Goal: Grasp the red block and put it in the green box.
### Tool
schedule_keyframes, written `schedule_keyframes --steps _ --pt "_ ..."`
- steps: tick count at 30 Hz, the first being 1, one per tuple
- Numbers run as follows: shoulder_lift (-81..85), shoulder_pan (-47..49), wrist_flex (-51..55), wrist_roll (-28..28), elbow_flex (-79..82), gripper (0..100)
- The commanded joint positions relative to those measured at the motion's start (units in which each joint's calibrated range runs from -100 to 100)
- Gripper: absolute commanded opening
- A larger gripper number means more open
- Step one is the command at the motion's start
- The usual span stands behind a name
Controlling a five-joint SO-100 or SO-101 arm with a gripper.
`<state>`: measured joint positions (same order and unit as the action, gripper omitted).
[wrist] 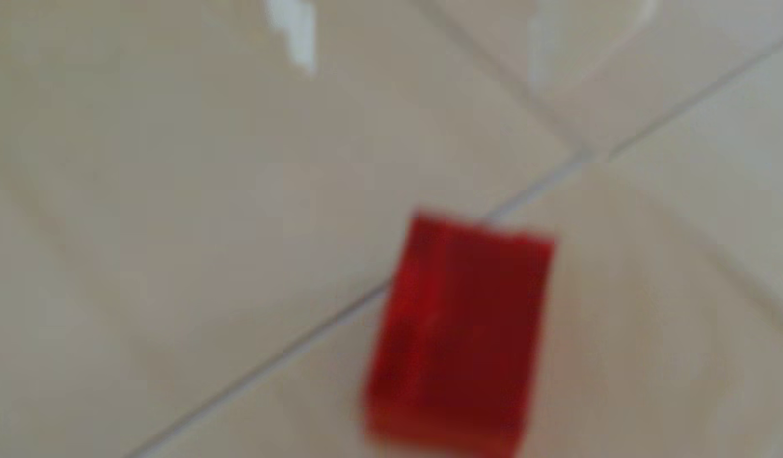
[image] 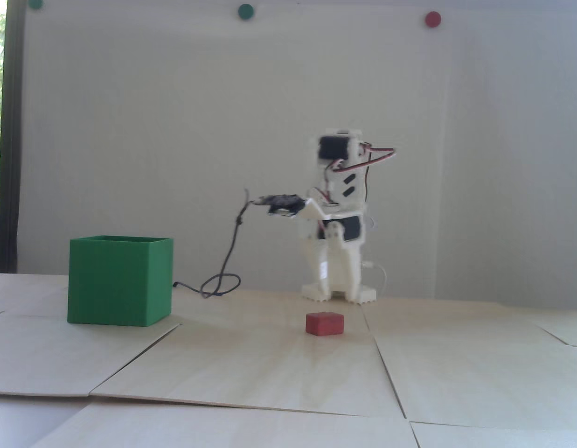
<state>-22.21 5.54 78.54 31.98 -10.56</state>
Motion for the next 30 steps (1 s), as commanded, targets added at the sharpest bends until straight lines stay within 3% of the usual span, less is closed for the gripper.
schedule_keyframes --steps 1,9,14,18,30 --pt "-1.0 -2.8 -0.5 2.0 -6.0 17" --pt "-7.9 -6.1 0.3 3.0 -17.2 18" --pt "-10.2 -6.8 6.8 3.6 -23.0 23" --pt "-10.1 -6.0 11.3 6.7 -24.1 25" --pt "-10.4 -5.1 11.7 12.6 -23.6 26"
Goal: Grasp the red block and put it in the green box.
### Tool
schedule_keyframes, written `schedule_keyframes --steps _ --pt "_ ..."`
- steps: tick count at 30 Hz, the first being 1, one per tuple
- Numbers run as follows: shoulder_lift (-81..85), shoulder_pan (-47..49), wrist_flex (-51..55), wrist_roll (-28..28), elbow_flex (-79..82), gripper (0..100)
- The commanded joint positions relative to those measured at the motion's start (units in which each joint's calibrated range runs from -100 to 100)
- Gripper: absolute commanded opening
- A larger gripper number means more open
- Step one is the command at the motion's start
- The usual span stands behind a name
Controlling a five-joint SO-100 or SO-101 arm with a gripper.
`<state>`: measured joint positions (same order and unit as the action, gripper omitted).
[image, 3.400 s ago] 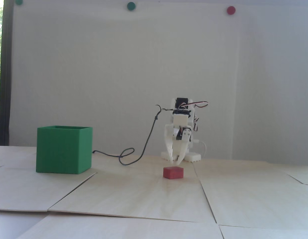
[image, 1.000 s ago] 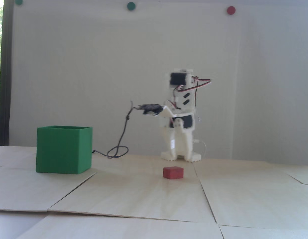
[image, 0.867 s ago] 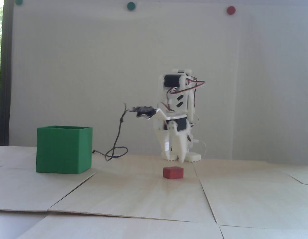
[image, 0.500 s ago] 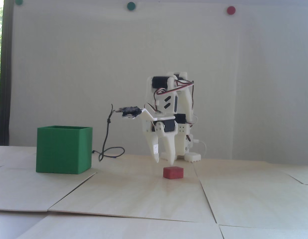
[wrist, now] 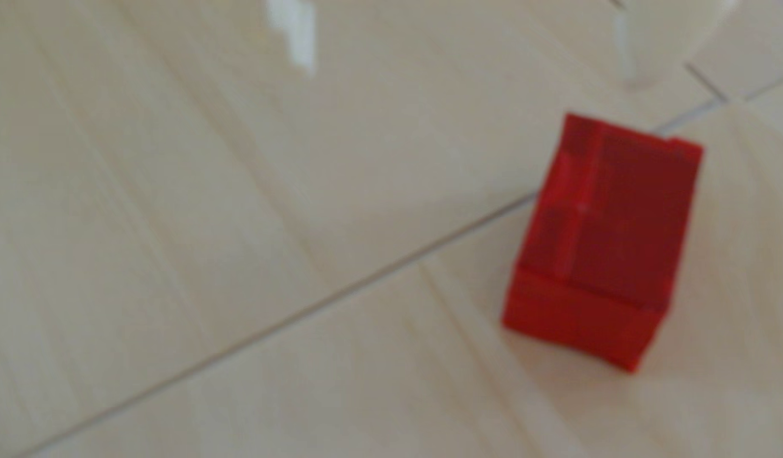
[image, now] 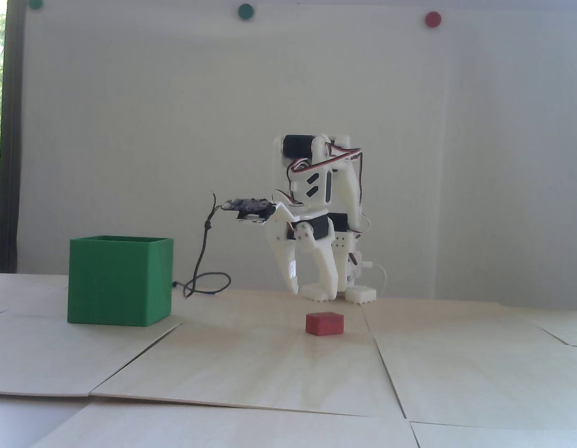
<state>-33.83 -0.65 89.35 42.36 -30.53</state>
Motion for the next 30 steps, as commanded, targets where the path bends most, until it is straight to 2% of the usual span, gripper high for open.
schedule_keyframes --steps 1,8,16,23,27,29,30 --pt "1.3 1.4 0.9 2.8 -3.6 26" --pt "1.3 5.6 1.0 6.5 -3.5 25" --pt "-1.3 9.5 1.0 6.5 -3.5 25" --pt "-2.1 8.9 1.3 6.5 -3.7 25" --pt "-2.0 8.1 6.7 6.7 -4.3 25" --pt "-2.7 6.3 10.1 13.0 -5.8 25" --pt "-2.8 5.9 10.1 13.0 -6.0 25"
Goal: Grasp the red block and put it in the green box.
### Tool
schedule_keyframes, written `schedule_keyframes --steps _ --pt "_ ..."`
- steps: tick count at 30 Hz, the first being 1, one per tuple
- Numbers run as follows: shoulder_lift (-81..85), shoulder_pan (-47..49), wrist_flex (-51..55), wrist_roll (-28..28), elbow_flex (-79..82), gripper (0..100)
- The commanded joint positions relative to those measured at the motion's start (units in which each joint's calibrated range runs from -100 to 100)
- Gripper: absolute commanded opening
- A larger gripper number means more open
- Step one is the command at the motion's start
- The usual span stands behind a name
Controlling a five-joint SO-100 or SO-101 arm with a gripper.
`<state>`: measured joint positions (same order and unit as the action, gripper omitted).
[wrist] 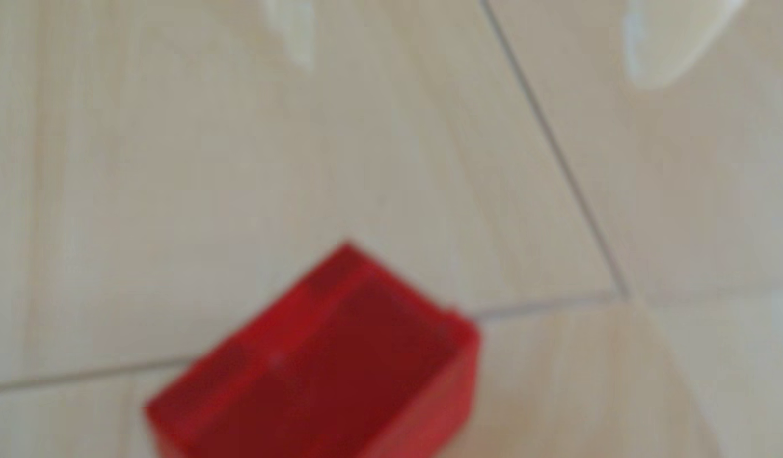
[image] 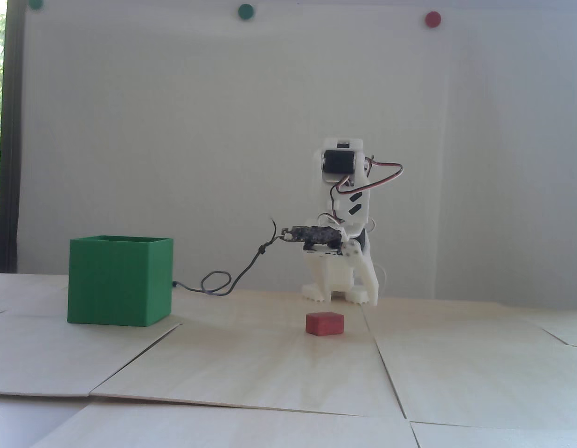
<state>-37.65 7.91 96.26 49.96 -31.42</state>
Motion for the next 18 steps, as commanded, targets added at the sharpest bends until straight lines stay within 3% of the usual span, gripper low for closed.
schedule_keyframes --steps 1,18 --pt "1.0 -3.0 3.1 5.6 -5.1 25" --pt "0.9 -3.7 -15.9 0.3 -5.2 25"
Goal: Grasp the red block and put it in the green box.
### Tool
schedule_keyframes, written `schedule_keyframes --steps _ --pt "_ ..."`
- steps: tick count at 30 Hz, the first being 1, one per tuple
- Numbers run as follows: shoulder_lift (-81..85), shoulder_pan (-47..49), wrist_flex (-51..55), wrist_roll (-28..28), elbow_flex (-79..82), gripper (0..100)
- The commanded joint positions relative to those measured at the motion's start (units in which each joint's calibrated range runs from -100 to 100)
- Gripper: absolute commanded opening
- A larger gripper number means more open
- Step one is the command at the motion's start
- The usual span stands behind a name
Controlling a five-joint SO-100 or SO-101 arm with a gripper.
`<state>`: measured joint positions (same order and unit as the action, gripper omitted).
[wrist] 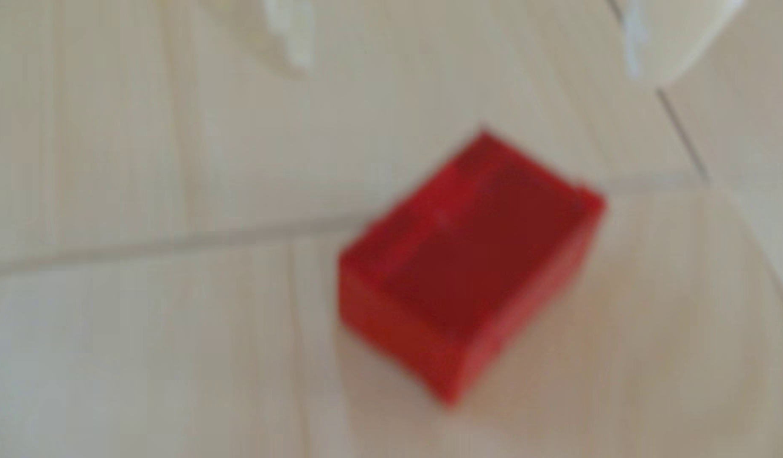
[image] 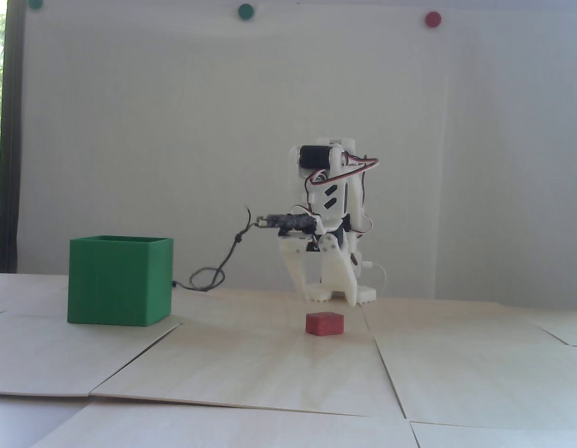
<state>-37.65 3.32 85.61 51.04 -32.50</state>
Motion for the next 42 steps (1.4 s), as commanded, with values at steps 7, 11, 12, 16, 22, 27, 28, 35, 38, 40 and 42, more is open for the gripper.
schedule_keyframes --steps 7,11,12,16,22,27,28,35,38,40,42 --pt "0.6 0.7 -10.5 -0.5 -3.5 25" --pt "-2.3 0.4 -12.0 -0.5 -4.1 25" --pt "-3.0 0.3 -12.0 -0.4 -4.1 25" --pt "-4.9 0.3 -11.5 -0.4 -4.1 25" --pt "-5.0 0.8 -11.5 -0.4 -4.1 25" --pt "-5.0 0.9 -11.5 -0.3 -4.1 17" --pt "-5.0 0.9 -11.5 -0.3 -4.1 7" --pt "-5.0 0.7 -11.6 -0.4 -4.1 2" --pt "-5.0 0.3 -11.6 -0.4 -4.1 2" --pt "-5.0 0.2 -11.6 -0.4 -4.1 2" --pt "-4.6 0.2 -11.5 -0.7 -4.1 2"
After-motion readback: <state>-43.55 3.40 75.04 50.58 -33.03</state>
